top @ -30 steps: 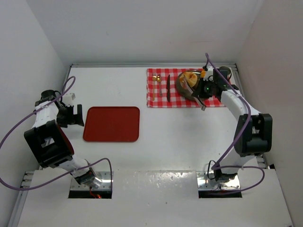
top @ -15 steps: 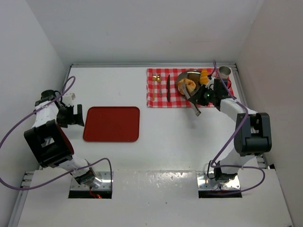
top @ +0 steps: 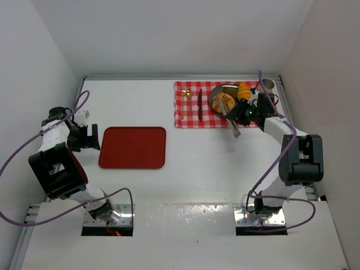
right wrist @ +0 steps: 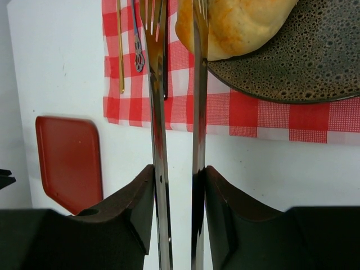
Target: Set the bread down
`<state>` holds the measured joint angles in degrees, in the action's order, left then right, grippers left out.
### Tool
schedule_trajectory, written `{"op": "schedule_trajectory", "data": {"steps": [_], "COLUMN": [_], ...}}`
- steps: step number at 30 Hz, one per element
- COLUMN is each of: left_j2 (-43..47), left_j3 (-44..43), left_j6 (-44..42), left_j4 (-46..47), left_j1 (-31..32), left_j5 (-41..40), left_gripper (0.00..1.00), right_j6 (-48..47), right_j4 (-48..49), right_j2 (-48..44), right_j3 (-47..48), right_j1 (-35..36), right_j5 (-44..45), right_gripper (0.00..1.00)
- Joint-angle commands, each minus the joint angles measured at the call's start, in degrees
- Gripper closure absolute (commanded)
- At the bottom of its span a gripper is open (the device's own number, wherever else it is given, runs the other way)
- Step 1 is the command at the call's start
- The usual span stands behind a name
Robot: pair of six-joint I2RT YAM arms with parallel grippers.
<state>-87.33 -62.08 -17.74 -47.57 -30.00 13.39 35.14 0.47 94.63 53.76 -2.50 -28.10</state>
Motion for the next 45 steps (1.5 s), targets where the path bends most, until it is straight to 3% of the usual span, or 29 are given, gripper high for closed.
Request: {"op": "schedule_trajectory", "data": {"steps": [1, 16, 23, 26, 29, 38, 45], "left_j2": [-0.21, -0.21, 0.41, 0.41, -0.12, 0.4, 1.64], "left_j3": [-1.99, -3.04, -3.04, -3.04, -3.04, -3.04, -1.99], "left_j6": [-0.46, -0.46, -0.46, -0.46, -0.46, -0.46, -2.21], "left_j4": [-0.85, -1.38, -1.38, -1.38, -1.38, -1.91, -1.91], "left_j1": [-0.68, -0.68, -0.68, -0.68, -0.68, -0.68, -0.68], "left_j5": [1.73, 2.87, 3.39, 4.45, 4.98, 5.51, 6.65], "left_gripper": [0.0, 0.0, 0.0, 0.0, 0.0, 0.0, 0.0], "right_j6": [-2.0, -13.69, -20.19, -20.46, -19.32, -15.8, -14.31], "right_j4": [-0.29, -12.94, -19.35, -22.34, -22.71, -23.41, -27.63], "right_j2": [-3.48, -15.0, -24.31, -29.83, -33.61, -37.24, -35.22], "right_j3": [2.67, 5.84, -4.87, -11.1, -19.79, -30.99, -33.01], "right_j1": [0.04, -0.66, 2.06, 7.32, 10.75, 15.07, 14.98], "right_j5": [-1.08, 2.87, 1.64, 1.99, 4.36, 15.79, 23.25], "right_gripper": [0.62, 0.6, 0.62, 0.62, 0.62, 0.62, 0.44]}}
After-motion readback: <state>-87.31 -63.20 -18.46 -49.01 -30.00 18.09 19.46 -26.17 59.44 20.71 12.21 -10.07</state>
